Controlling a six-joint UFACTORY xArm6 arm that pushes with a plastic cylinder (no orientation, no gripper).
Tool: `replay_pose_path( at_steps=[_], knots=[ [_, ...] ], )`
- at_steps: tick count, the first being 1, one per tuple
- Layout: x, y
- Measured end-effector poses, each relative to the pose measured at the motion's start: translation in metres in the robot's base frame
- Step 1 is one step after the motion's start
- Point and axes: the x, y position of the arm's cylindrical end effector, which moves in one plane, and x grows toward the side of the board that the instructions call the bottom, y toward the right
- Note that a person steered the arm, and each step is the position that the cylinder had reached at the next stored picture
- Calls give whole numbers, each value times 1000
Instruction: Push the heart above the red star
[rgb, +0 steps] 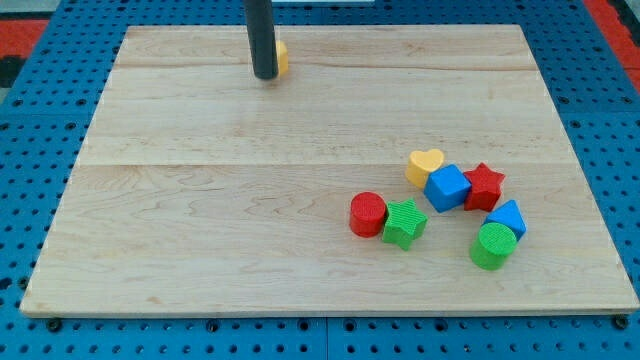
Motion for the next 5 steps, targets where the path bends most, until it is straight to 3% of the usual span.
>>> replay_pose_path(
  at_steps=[1,2,3,5],
  knots=[
    [19,-1],
    [39,53],
    [65,145],
    [95,222]
  ],
)
